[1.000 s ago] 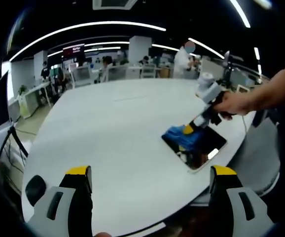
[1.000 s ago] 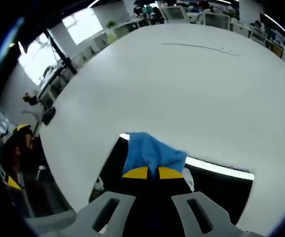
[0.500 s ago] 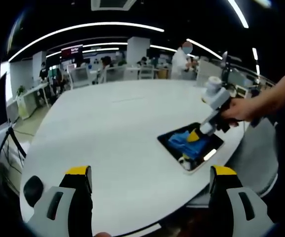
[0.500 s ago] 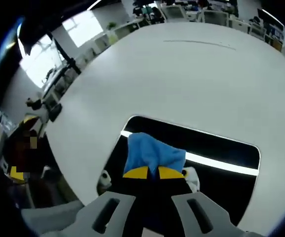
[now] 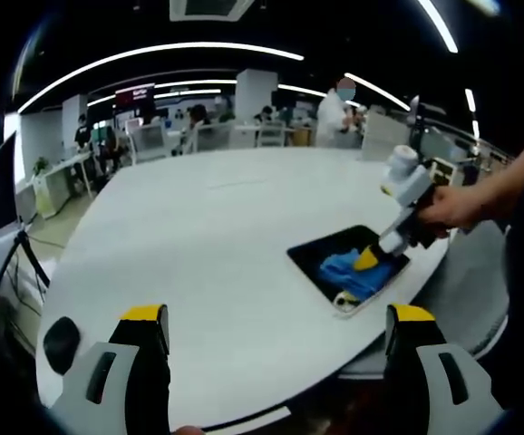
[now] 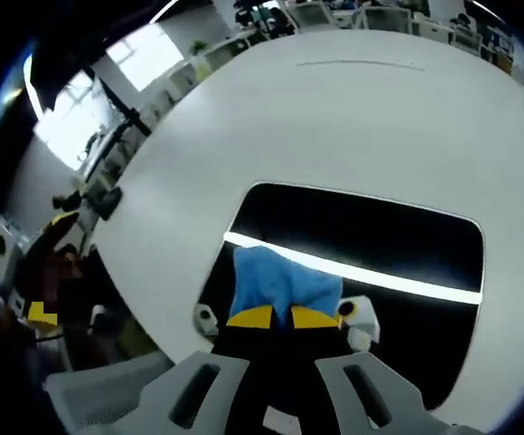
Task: Wipe the mirror surface with the cleaning cloth until all visible marks leave the cleaned area.
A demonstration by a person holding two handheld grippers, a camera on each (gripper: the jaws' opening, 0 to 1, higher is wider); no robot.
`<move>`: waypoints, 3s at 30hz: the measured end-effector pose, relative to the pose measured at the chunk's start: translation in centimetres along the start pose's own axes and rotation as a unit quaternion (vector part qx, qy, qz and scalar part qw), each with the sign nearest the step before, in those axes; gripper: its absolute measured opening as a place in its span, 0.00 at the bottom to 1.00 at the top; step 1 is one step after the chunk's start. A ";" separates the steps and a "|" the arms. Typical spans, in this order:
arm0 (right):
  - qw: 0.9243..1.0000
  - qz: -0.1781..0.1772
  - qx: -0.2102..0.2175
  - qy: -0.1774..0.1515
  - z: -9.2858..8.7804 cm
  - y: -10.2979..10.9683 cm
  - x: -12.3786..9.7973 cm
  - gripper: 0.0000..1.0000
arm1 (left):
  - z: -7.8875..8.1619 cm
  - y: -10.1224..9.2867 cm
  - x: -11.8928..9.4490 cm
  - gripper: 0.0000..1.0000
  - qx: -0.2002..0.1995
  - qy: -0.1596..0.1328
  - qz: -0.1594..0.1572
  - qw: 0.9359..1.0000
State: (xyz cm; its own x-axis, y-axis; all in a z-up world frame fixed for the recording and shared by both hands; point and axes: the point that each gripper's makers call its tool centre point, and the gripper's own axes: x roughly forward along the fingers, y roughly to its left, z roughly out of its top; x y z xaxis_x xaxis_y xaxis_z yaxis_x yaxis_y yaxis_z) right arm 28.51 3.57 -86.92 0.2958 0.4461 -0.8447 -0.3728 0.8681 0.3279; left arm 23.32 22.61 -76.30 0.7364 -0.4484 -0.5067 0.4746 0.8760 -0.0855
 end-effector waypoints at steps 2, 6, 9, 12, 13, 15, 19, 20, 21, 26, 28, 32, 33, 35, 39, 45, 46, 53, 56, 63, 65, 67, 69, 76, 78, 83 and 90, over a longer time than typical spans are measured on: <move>1.000 0.001 0.000 0.001 -0.3 0.1 -0.1 0.00 | -0.1 -0.1 0.0 1.00 0.000 0.001 0.000 1.000; 1.000 0.005 0.008 0.004 -1.0 0.2 -0.4 0.00 | -0.1 -0.1 -0.1 1.00 0.000 -0.001 0.001 1.000; 1.000 0.008 0.007 0.006 -1.5 0.5 -0.6 0.00 | -0.1 -0.2 -0.1 1.00 -0.001 -0.002 0.002 1.000; 1.000 0.014 0.013 0.010 -1.9 0.7 -0.7 0.00 | -0.2 -0.3 -0.2 1.00 -0.002 -0.002 0.002 1.000; 1.000 0.017 0.020 0.013 -2.1 0.8 -0.8 0.00 | -0.2 -0.3 -0.2 1.00 -0.002 -0.001 0.002 1.000; 0.999 0.020 0.023 0.014 -2.4 0.9 -0.9 0.00 | -0.4 -0.4 -0.2 1.00 -0.002 0.000 0.002 1.000; 0.999 0.024 0.023 0.021 -2.8 1.2 -1.0 0.00 | -0.3 -0.4 -0.2 1.00 -0.004 -0.001 0.003 1.000; 0.999 0.026 0.021 0.023 -2.9 1.2 -1.0 0.00 | -0.3 -0.4 -0.2 1.00 -0.004 -0.001 0.003 1.000; 0.999 0.027 0.021 0.025 -3.0 1.3 -1.1 0.00 | -0.2 -0.4 -0.2 1.00 -0.004 -0.001 0.004 1.000; 0.999 0.033 0.020 0.030 -3.7 1.8 -1.2 0.00 | 0.0 -0.4 -0.1 1.00 -0.004 -0.002 0.003 1.000; 0.999 0.031 0.011 0.024 -3.8 1.9 -1.2 0.00 | 0.1 -0.3 -0.1 1.00 -0.006 -0.004 0.004 1.000; 0.999 0.037 0.022 0.031 -4.0 2.0 -1.3 0.00 | 0.3 -0.4 0.1 1.00 -0.006 -0.007 0.002 1.000; 0.999 0.037 0.023 0.031 -4.1 2.0 -1.3 0.00 | 0.2 -0.4 0.1 1.00 -0.005 -0.006 0.002 1.000; 0.999 0.038 0.022 0.030 -4.0 2.0 -1.3 0.00 | 0.2 -0.4 0.1 1.00 -0.005 -0.006 0.002 1.000; 0.999 0.040 0.023 0.029 -4.0 2.0 -1.3 0.00 | 0.1 -0.5 0.0 1.00 -0.005 -0.004 0.001 1.000; 0.998 0.043 0.027 0.029 -4.1 1.8 -1.4 0.00 | 0.1 -0.3 -0.1 1.00 -0.001 -0.003 0.002 1.000; 0.998 0.043 0.028 0.029 -4.1 1.8 -1.4 0.00 | 0.2 -0.2 -0.2 1.00 -0.001 -0.003 0.003 1.000; 0.998 0.042 0.029 0.026 -4.3 1.2 -1.7 0.00 | 0.5 0.0 -0.1 1.00 0.002 -0.005 0.003 1.000; 0.999 0.040 0.030 0.023 -4.3 0.9 -1.9 0.00 | 0.4 -0.1 -0.1 1.00 0.002 -0.003 0.002 1.000; 0.999 0.035 0.035 0.016 -4.4 -0.2 -2.4 0.00 | 0.6 0.0 0.0 1.00 0.002 -0.004 0.001 1.000; 0.999 0.034 0.038 0.016 -4.5 -0.5 -2.5 0.00 | 0.7 0.1 0.1 1.00 0.004 -0.003 0.001 1.000; 0.998 0.032 0.047 0.016 -4.6 -1.0 -2.7 0.00 | 0.7 0.2 0.1 1.00 0.004 -0.003 0.000 1.000; 0.998 0.030 0.052 0.018 -4.7 -1.4 -2.9 0.00 | 0.7 0.2 0.1 1.00 0.005 -0.002 0.000 1.000; 0.998 0.025 0.059 0.018 -4.8 -1.6 -3.0 0.00 | 0.8 0.1 0.4 1.00 0.006 0.000 -0.003 1.000; 0.998 0.023 0.059 0.018 -4.7 -1.6 -3.0 0.00 | 0.8 0.0 0.6 1.00 0.006 -0.001 -0.005 1.000; 0.998 0.018 0.053 0.012 -4.0 -1.9 -2.8 0.00 | 0.6 -0.2 0.8 1.00 0.007 0.002 -0.008 1.000; 0.999 0.011 0.052 0.003 -2.4 -2.7 -2.3 0.00 | -0.1 0.0 0.5 1.00 0.004 0.008 -0.005 1.000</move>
State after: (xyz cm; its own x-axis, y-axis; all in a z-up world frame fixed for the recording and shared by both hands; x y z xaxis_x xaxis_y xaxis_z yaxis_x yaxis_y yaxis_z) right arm 26.74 -0.33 -86.91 0.2834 0.4649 -0.8388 -0.2866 0.8757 0.3885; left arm 23.57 22.38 -76.66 0.7238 -0.4544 -0.5193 0.4858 0.8700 -0.0841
